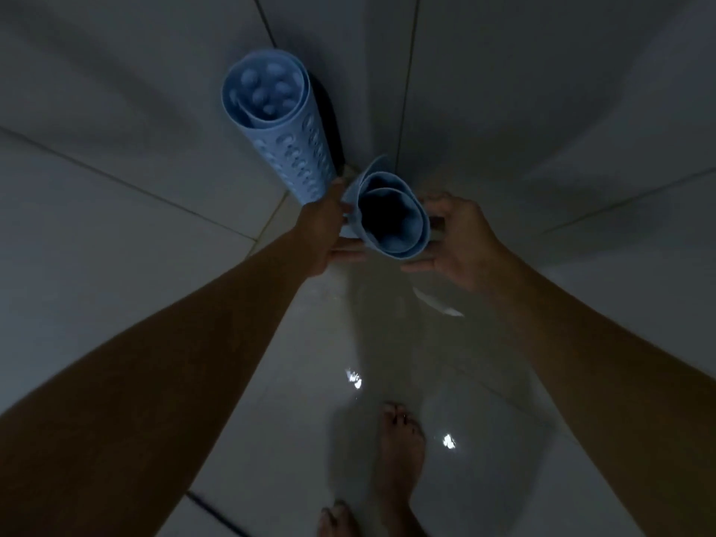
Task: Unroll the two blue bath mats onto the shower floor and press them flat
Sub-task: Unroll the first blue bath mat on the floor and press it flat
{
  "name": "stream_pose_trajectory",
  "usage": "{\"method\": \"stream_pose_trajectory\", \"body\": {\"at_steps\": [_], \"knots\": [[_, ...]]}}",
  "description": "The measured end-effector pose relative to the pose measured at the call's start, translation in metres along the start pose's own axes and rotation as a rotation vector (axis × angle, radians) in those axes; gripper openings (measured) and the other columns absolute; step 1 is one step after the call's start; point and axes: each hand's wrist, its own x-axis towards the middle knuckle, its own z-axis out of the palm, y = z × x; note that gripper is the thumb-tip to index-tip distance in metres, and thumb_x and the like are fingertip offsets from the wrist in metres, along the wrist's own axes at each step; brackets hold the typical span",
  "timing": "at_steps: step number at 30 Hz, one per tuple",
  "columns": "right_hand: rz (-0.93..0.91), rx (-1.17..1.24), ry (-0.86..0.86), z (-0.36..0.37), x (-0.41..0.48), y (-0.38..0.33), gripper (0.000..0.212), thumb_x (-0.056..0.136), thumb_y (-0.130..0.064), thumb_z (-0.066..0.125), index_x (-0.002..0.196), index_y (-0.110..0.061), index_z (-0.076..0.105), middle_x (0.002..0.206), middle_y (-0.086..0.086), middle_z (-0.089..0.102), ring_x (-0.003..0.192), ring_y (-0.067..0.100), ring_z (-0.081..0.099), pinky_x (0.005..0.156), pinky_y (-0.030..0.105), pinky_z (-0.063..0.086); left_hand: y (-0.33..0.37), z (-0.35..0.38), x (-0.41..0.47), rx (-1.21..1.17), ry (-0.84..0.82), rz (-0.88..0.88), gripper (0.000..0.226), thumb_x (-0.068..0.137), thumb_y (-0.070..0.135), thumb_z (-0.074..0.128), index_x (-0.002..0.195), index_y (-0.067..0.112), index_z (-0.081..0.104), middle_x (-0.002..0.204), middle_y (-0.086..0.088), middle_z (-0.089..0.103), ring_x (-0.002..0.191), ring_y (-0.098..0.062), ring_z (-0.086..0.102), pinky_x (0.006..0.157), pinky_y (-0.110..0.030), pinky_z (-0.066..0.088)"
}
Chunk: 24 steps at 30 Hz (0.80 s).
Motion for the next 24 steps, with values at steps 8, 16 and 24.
{"method": "stream_pose_trajectory", "body": {"at_steps": [8, 16, 24], "knots": [[0.085, -0.181, -0.071, -0.017, 0.008, 0.053, 0.034, 0.105, -0.034, 0.038, 0.115, -0.013, 0.063, 0.121, 0.01, 0.065, 0.098, 0.019, 0.064, 0.08, 0.038, 0.055, -0.041, -0.001, -0.013, 0.04, -0.202, -0.289, 0.043, 0.083, 0.037, 0.076, 0.117, 0.019, 0.058, 0.123, -0.01, 0.059, 0.102, -0.03, 0.065, 0.08, -0.045, 0.06], [-0.063, -0.102, -0.059, -0.029, -0.013, 0.095, 0.016, 0.1, -0.011, 0.052, 0.11, -0.014, 0.065, 0.104, 0.001, 0.074, 0.094, 0.015, 0.071, 0.072, 0.024, 0.057, -0.085, -0.009, -0.024, 0.065, -0.383, -0.161, 0.035, 0.088, 0.014, 0.068, 0.122, 0.017, 0.063, 0.117, -0.004, 0.069, 0.104, -0.024, 0.066, 0.074, -0.042, 0.059], [-0.173, 0.034, 0.011, -0.036, -0.08, 0.127, 0.029, 0.096, -0.003, 0.058, 0.113, -0.025, 0.055, 0.099, -0.01, 0.071, 0.083, 0.004, 0.071, 0.066, 0.022, 0.057, -0.125, -0.015, -0.061, 0.043, -0.54, -0.055, 0.049, 0.087, 0.0, 0.066, 0.131, 0.016, 0.056, 0.118, -0.007, 0.071, 0.106, -0.028, 0.069, 0.077, -0.042, 0.059]]}}
